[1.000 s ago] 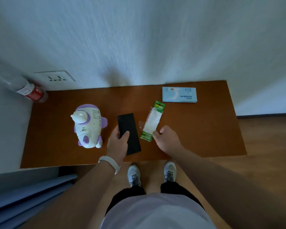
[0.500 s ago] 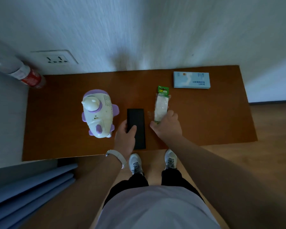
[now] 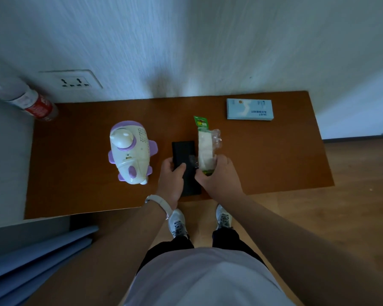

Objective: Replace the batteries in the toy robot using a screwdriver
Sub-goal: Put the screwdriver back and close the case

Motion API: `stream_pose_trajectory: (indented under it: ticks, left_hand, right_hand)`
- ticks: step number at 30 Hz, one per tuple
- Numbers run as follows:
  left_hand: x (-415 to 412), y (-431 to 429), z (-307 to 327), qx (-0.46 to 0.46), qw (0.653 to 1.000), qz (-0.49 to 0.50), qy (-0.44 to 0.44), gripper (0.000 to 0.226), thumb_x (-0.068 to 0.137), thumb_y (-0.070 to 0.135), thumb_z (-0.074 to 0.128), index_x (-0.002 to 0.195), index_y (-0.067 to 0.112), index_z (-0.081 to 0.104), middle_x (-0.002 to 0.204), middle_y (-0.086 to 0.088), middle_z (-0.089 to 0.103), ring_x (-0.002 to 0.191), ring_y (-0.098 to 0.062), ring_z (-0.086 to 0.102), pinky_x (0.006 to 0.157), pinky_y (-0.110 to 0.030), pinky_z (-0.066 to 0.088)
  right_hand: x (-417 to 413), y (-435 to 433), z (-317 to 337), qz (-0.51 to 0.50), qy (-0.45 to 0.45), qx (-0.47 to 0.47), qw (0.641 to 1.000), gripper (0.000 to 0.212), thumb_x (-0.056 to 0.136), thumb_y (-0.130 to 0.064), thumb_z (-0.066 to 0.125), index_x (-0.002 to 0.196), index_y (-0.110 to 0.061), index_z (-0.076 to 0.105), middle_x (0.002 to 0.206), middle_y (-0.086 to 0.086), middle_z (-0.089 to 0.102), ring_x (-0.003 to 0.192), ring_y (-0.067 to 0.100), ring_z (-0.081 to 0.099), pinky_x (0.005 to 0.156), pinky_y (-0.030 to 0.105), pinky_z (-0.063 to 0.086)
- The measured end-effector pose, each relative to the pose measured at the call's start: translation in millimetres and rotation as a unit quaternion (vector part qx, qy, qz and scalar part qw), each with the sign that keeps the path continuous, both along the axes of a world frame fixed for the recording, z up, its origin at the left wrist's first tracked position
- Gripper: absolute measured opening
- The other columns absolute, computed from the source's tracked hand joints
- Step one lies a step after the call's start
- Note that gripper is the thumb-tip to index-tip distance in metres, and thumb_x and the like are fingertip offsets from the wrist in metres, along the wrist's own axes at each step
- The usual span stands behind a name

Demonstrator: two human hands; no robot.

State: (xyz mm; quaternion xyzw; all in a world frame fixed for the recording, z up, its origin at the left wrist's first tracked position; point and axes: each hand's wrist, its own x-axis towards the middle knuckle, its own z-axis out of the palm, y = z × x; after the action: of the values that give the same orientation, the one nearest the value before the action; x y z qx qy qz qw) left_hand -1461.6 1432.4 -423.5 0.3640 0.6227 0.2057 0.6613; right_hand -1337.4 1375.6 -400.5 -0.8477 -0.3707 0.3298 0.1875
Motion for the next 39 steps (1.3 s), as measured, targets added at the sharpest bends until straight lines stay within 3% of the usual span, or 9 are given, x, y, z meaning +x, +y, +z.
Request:
stream_pose_trajectory:
  ticks: [8, 11, 15, 19, 26, 33, 37, 39]
  left_hand:
    - [29.1, 3.0, 22.9, -0.014, 0.994, 0.011, -0.104, 0.017, 0.104, 0.031, 0.05, 0.117, 0.021, 0.055, 0.117, -0.006, 0.066, 0.106, -0.019, 0.066, 0.094, -0.039, 0.055]
    - [35.7, 1.8, 26.0, 0.0, 0.996, -0.019, -0.09, 0.03, 0.1, 0.023, 0.059, 0.128, 0.018, 0.05, 0.122, -0.004, 0.066, 0.11, -0.02, 0.067, 0.095, -0.042, 0.056]
    - [46.9, 2.6, 25.3, 0.005, 0.998, -0.014, -0.066, 0.024, 0.098, 0.019, 0.061, 0.12, 0.024, 0.052, 0.118, -0.001, 0.067, 0.104, -0.017, 0.068, 0.09, -0.039, 0.058]
    - [60.5, 7.2, 23.4, 0.003, 0.999, -0.005, -0.052, 0.024, 0.097, 0.018, 0.062, 0.119, 0.022, 0.054, 0.115, -0.005, 0.069, 0.102, -0.023, 0.071, 0.092, -0.049, 0.058]
    - [85.7, 21.4, 22.5, 0.009, 0.999, 0.025, -0.039, 0.028, 0.098, 0.018, 0.062, 0.124, 0.018, 0.052, 0.118, -0.011, 0.069, 0.1, -0.028, 0.072, 0.087, -0.052, 0.059]
    - [116.0, 11.0, 17.9, 0.012, 0.998, 0.067, 0.001, 0.027, 0.096, 0.021, 0.063, 0.122, 0.021, 0.054, 0.116, -0.007, 0.069, 0.1, -0.028, 0.072, 0.087, -0.055, 0.058]
    - [131.8, 7.6, 14.5, 0.018, 0.995, 0.092, 0.02, 0.025, 0.096, 0.022, 0.063, 0.12, 0.023, 0.055, 0.114, -0.004, 0.069, 0.099, -0.026, 0.071, 0.087, -0.053, 0.059]
    - [137.2, 6.4, 12.7, 0.02, 0.994, 0.103, 0.023, 0.023, 0.096, 0.021, 0.063, 0.118, 0.023, 0.055, 0.113, -0.004, 0.069, 0.098, -0.025, 0.071, 0.086, -0.052, 0.059]
  right_hand:
    - [0.4, -1.4, 19.0, 0.024, 0.003, 0.049, 0.999, 0.058, 0.078, -0.049, 0.073, 0.121, -0.021, 0.044, 0.106, -0.008, 0.041, 0.093, 0.009, 0.05, 0.077, 0.024, 0.047]
    - [8.5, -2.0, 19.7, 0.028, 0.003, 0.06, 0.998, 0.051, 0.081, -0.045, 0.071, 0.118, -0.02, 0.045, 0.107, -0.007, 0.041, 0.092, 0.011, 0.051, 0.071, 0.021, 0.045]
    - [23.9, -4.4, 18.9, 0.041, 0.035, 0.072, 0.996, 0.042, 0.084, -0.045, 0.068, 0.112, -0.021, 0.048, 0.108, -0.006, 0.045, 0.088, 0.008, 0.049, 0.066, 0.018, 0.042]
    - [58.3, -6.5, 18.0, 0.067, 0.037, 0.071, 0.995, 0.044, 0.092, -0.045, 0.058, 0.126, -0.02, 0.047, 0.111, -0.006, 0.046, 0.091, 0.007, 0.05, 0.072, 0.02, 0.043]
    - [155.4, 11.2, 1.0, 0.061, -0.014, 0.07, 0.996, 0.044, 0.095, -0.039, 0.056, 0.132, -0.017, 0.049, 0.125, -0.002, 0.05, 0.113, 0.011, 0.052, 0.095, 0.028, 0.046]
    - [222.8, 46.0, -23.7, 0.13, -0.116, 0.089, 0.981, 0.044, 0.092, -0.036, 0.058, 0.129, -0.014, 0.05, 0.128, 0.004, 0.049, 0.121, 0.019, 0.045, 0.096, 0.032, 0.047]
    - [250.7, 70.5, -34.1, 0.197, -0.178, 0.09, 0.96, 0.054, 0.087, -0.039, 0.064, 0.131, -0.011, 0.048, 0.128, 0.007, 0.049, 0.116, 0.025, 0.048, 0.093, 0.039, 0.048]
    - [259.7, 82.3, -36.8, 0.235, -0.18, 0.064, 0.953, 0.067, 0.083, -0.044, 0.068, 0.136, -0.012, 0.043, 0.136, 0.007, 0.046, 0.124, 0.026, 0.044, 0.099, 0.044, 0.045]
